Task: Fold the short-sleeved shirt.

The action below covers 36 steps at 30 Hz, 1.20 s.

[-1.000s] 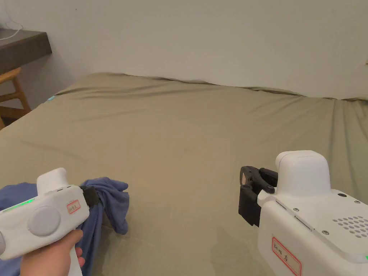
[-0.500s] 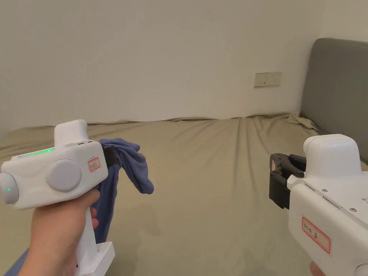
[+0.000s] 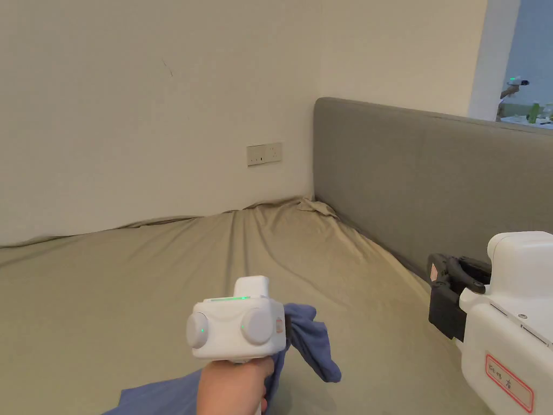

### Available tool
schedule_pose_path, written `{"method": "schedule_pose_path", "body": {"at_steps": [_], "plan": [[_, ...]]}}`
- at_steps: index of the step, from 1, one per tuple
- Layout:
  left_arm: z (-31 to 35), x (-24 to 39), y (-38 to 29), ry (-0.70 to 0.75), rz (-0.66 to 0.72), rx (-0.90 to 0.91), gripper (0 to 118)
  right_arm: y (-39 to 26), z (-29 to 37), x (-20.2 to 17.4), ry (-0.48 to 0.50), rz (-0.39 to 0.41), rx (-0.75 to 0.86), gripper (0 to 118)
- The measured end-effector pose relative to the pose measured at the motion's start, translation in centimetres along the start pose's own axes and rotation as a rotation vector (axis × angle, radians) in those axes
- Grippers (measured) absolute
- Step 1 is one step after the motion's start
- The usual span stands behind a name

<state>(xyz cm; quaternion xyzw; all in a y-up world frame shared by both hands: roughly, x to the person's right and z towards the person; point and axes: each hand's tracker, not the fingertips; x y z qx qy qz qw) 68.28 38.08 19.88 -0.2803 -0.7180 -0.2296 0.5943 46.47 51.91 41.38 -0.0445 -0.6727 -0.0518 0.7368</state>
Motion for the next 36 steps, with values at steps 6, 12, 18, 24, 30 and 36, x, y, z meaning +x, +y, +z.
{"method": "schedule_pose_path", "body": {"at_steps": [6, 12, 18, 24, 30, 36], "plan": [[-4.7, 2.6, -5.2, -0.100, 0.019, -0.100, 117, -0.8, -0.1, 0.9, 0.007, 0.020, -0.033, 2], [1.6, -2.4, -1.1, -0.107, 0.123, 0.025, 117, -1.0, -0.7, -0.3, 0.063, 0.023, -0.028, 2], [20.3, -10.5, -1.9, 0.118, 0.027, 0.382, 81, -0.9, -0.6, -3.3, 0.202, 0.013, 0.029, 2], [29.5, -17.4, -11.6, 0.400, 0.088, 0.366, 0, -4.0, -1.0, -7.9, 0.318, 0.010, 0.015, 2], [29.4, -22.6, -16.6, 0.374, 0.195, 0.209, 0, -5.6, -2.3, -12.5, 0.417, 0.023, -0.054, 2], [25.9, -25.5, -16.3, 0.386, 0.252, 0.221, 0, -5.2, -3.2, -14.8, 0.457, 0.089, -0.042, 2]]}}
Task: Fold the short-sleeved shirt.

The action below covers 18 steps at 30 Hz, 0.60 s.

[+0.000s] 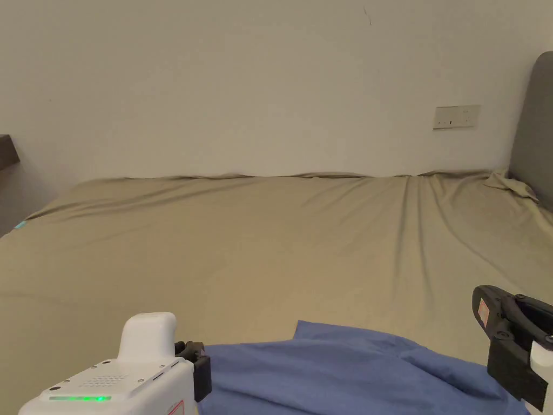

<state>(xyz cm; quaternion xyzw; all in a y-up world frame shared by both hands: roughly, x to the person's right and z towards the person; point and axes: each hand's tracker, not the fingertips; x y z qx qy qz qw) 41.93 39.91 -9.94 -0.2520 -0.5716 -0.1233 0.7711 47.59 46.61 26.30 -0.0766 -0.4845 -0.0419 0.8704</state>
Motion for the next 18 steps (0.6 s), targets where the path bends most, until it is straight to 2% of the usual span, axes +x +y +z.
{"method": "schedule_pose_path", "body": {"at_steps": [3, 6, 7, 8, 10, 11, 12, 18], "plan": [[-4.8, -0.8, -0.4, -0.002, -0.003, -0.043, 0, -1.2, -1.7, 0.0, -0.003, 0.016, -0.043, 2], [-11.2, -2.0, -1.2, 0.030, -0.023, -0.109, 0, -3.0, -3.6, 0.5, -0.012, -0.005, -0.117, 2], [-13.5, -2.5, -1.4, 0.041, -0.005, -0.124, 32, -3.4, -4.2, 0.7, -0.015, -0.008, -0.141, 2], [-16.1, -3.2, -1.7, 0.059, 0.003, -0.137, 93, -4.0, -4.7, 1.0, -0.018, -0.007, -0.164, 2], [-21.3, -4.0, -2.3, 0.125, -0.045, -0.198, 118, -4.8, -5.8, 1.5, -0.024, -0.001, -0.195, 2], [-23.5, -4.6, -2.9, 0.162, -0.077, -0.301, 118, -5.2, -6.3, 1.8, -0.028, 0.000, -0.210, 2], [-25.2, -5.0, -3.0, 0.168, -0.073, -0.236, 118, -5.5, -6.7, 2.0, -0.033, 0.001, -0.227, 2], [-32.8, -5.7, -5.3, 0.181, -0.060, -0.439, 118, -7.7, -8.6, 3.6, -0.062, -0.018, -0.298, 2]]}}
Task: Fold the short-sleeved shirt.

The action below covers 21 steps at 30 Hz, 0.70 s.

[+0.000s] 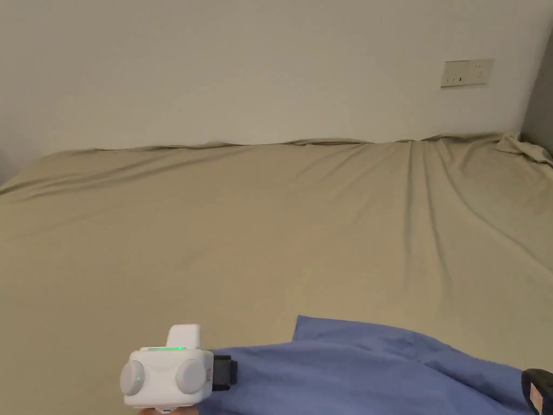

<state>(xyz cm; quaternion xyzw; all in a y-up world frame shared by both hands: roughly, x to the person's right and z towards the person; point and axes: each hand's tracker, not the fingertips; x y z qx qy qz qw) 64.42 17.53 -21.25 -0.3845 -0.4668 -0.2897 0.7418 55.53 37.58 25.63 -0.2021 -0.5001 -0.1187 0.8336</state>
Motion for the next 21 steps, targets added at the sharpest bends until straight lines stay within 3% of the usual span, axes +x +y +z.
{"method": "schedule_pose_path", "body": {"at_steps": [4, 5, 6, 7, 8, 9, 10, 12, 14, 19, 21], "plan": [[-0.9, 0.1, -0.3, -0.019, 0.025, -0.005, 118, -0.8, -1.2, 1.0, -0.018, -0.022, -0.025, 3], [-0.5, 0.3, 0.1, -0.010, 0.012, -0.024, 117, -0.9, -1.5, 1.5, -0.060, -0.030, -0.037, 12], [0.2, 0.5, 0.3, -0.013, 0.011, -0.022, 106, -1.1, -1.7, 2.3, -0.105, -0.043, -0.041, 31], [1.2, 0.7, 0.4, -0.034, 0.002, 0.017, 64, -1.3, -1.8, 3.2, -0.150, -0.071, -0.044, 46], [2.5, 1.0, 0.6, -0.039, -0.013, 0.074, 16, -1.5, -2.0, 4.5, -0.197, -0.105, -0.049, 45], [3.2, 1.2, 0.7, -0.032, -0.025, 0.099, 0, -1.7, -2.0, 5.7, -0.236, -0.126, -0.043, 44], [4.5, 1.5, 0.9, -0.132, 0.010, 0.114, 0, -2.0, -2.1, 7.3, -0.288, -0.144, -0.042, 40], [7.6, 1.9, 0.9, -0.219, 0.096, 0.151, 0, -2.5, -2.3, 9.8, -0.369, -0.138, -0.058, 17], [10.8, 1.6, 0.9, -0.336, 0.209, 0.206, 0, -2.9, -2.4, 11.7, -0.390, -0.144, -0.077, 7], [20.2, 0.6, 0.1, -0.462, 0.289, 0.397, 0, -4.2, -4.7, 14.3, -0.295, -0.125, -0.164, 5], [23.1, 0.2, -0.5, -0.479, 0.277, 0.428, 0, -4.9, -6.8, 15.5, -0.186, -0.165, -0.248, 5]]}}
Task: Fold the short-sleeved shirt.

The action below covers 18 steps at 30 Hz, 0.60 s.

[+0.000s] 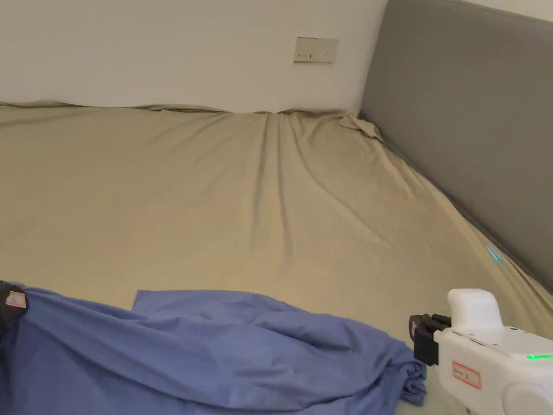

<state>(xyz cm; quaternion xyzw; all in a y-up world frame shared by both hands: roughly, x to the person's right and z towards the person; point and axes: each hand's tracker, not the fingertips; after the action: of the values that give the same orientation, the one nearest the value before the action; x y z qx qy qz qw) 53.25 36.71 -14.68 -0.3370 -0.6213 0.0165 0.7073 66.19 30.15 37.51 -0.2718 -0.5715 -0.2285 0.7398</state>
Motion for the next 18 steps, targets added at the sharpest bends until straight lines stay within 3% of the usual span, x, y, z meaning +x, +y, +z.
{"method": "schedule_pose_path", "body": {"at_steps": [3, 6, 7, 8, 9, 10, 12, 15, 16, 17, 18], "plan": [[2.3, 1.1, 0.7, -0.040, -0.027, 0.000, 0, -0.2, -3.6, 0.5, 0.028, 0.078, -0.121, 5], [4.0, 1.3, 0.8, -0.059, -0.022, 0.003, 0, -0.1, -6.9, 1.4, 0.059, 0.059, -0.253, 6], [4.4, 1.3, 0.8, -0.060, -0.015, 0.005, 0, 0.0, -7.8, 1.7, 0.047, 0.067, -0.284, 37], [4.8, 1.3, 0.6, -0.062, -0.010, 0.008, 0, -0.1, -8.9, 1.8, 0.030, 0.077, -0.323, 97], [5.2, 1.5, 0.4, -0.055, -0.021, 0.011, 0, -0.3, -10.0, 1.9, 0.024, 0.084, -0.367, 118], [4.6, 1.4, 0.4, -0.041, -0.033, 0.009, 0, -0.3, -9.3, 2.2, 0.032, 0.110, -0.288, 115], [4.6, 1.3, 0.3, -0.030, -0.044, 0.000, 0, -0.3, -10.0, 2.2, -0.029, 0.135, -0.341, 116], [4.1, 0.8, 0.2, -0.035, -0.015, -0.014, 0, -0.3, -12.3, 2.1, -0.038, 0.149, -0.397, 112], [4.0, 0.6, 0.2, -0.032, -0.004, -0.014, 0, -0.4, -12.4, 2.2, -0.031, 0.119, -0.405, 82], [4.0, 0.5, 0.2, -0.028, -0.001, -0.013, 0, -0.6, -12.4, 2.7, 0.004, 0.069, -0.392, 32], [3.7, 0.5, 0.1, -0.025, 0.001, -0.014, 0, -0.7, -12.3, 2.9, 0.074, 0.002, -0.387, 18]]}}
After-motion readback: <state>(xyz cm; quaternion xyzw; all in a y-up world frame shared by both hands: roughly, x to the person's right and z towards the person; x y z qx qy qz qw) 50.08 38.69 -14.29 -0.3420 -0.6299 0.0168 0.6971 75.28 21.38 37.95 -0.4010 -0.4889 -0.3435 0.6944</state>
